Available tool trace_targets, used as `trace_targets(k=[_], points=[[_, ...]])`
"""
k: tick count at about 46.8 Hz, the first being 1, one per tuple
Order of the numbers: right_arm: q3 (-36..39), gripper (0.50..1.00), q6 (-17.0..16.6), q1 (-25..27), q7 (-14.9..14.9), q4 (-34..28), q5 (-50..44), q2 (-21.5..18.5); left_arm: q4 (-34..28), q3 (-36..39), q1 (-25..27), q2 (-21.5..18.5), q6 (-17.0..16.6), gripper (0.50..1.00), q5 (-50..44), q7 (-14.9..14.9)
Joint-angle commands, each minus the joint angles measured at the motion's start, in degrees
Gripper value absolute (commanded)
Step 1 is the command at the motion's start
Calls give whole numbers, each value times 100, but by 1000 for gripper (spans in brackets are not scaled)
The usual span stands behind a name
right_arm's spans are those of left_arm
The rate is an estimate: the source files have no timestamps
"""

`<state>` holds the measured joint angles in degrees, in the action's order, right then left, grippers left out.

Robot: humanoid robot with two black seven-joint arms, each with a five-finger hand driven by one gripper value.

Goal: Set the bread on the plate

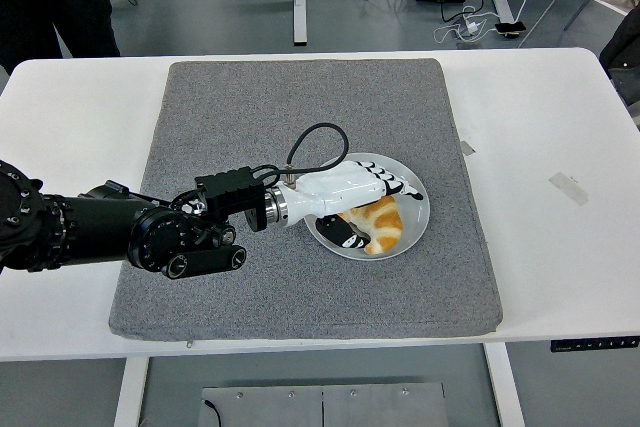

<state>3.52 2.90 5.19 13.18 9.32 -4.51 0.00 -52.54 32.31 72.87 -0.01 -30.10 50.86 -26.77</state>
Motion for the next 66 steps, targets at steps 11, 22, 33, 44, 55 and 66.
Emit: trace_targets(k=[11, 22, 33, 44, 55, 66], points=[[0, 1000, 0, 0, 0, 0, 3, 0, -371, -734, 61, -420, 153, 939, -111, -232], [0, 1000, 0, 0, 0, 0, -6, 0, -432, -1525, 17, -710, 628, 939, -989, -680], [0, 1000, 0, 0, 0, 0, 2, 0, -424, -2369, -106, -1088, 1103, 939, -2352, -823], [0, 1000, 0, 0, 0, 0, -6, 0, -406, -3423, -501, -1598, 1121, 939, -3030, -823], [0, 1000, 0, 0, 0, 0, 3, 0, -362, -4619, -1047, -1791, 1156, 939, -3065, -823], [0, 1000, 0, 0, 0, 0, 2, 0, -64, -6139, -1855, -1871, 1419, 939, -3557, -823]])
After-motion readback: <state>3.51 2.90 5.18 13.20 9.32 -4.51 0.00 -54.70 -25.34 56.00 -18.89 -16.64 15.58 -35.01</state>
